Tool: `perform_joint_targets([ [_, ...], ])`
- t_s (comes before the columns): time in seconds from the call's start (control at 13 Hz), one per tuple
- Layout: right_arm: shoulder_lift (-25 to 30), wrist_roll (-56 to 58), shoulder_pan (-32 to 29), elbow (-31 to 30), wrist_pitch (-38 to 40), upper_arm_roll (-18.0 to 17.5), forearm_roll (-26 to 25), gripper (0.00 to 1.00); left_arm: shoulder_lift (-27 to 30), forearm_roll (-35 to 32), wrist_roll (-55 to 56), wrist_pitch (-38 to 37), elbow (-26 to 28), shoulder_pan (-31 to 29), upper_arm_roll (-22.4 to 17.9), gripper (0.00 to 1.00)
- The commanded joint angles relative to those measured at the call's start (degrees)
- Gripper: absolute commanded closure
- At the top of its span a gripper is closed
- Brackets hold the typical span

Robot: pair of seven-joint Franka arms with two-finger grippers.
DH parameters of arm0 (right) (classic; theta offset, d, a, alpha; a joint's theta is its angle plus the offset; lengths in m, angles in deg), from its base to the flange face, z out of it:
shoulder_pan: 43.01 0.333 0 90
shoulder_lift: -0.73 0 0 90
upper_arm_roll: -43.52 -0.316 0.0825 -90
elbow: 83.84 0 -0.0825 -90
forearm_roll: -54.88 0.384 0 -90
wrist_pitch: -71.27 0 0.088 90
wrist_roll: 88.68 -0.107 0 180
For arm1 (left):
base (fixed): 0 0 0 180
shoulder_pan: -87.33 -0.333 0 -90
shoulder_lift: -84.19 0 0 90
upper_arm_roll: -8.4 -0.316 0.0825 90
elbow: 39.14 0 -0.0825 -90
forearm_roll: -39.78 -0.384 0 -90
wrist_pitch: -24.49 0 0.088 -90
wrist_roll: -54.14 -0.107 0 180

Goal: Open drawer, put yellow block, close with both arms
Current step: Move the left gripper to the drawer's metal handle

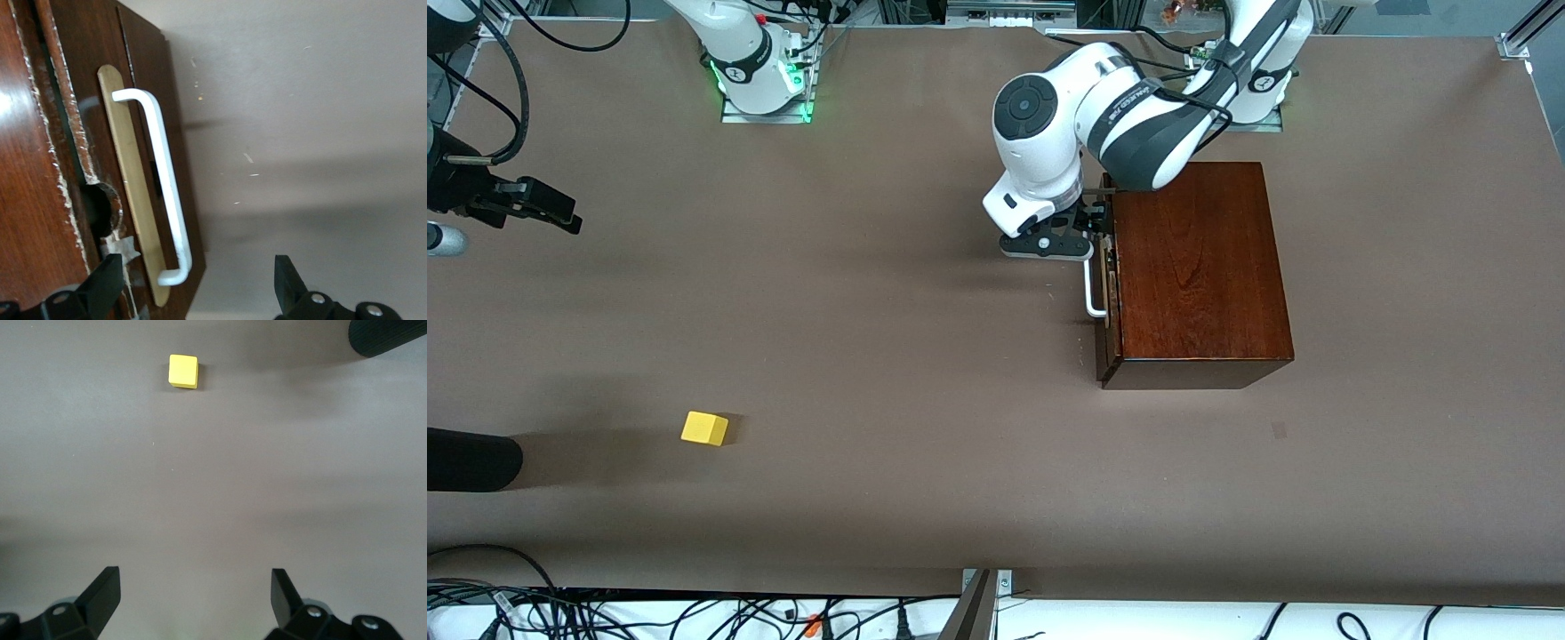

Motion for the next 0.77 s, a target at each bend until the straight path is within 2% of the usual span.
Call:
perform_joint_targets([
  [0.0,0.3,0.6,0.0,0.1,0.1,-0.1,-0.9,0.00,-0.8,-3.5,1.7,0.2,1.7,0.4,-0.1,0.00],
  [0.23,0.3,0.5,0.0,0.1,0.1,-0.1,-0.9,0.00,-2.8,-7.5,5.2,1.0,1.9,1.1,-0.1,0.00],
  [0.69,0.3,0.5,0.0,0.1,0.1,-0.1,-0.9,0.00,-4.7,-9.0,6.0,2.0,2.0,1.2,-0.2,0.00],
])
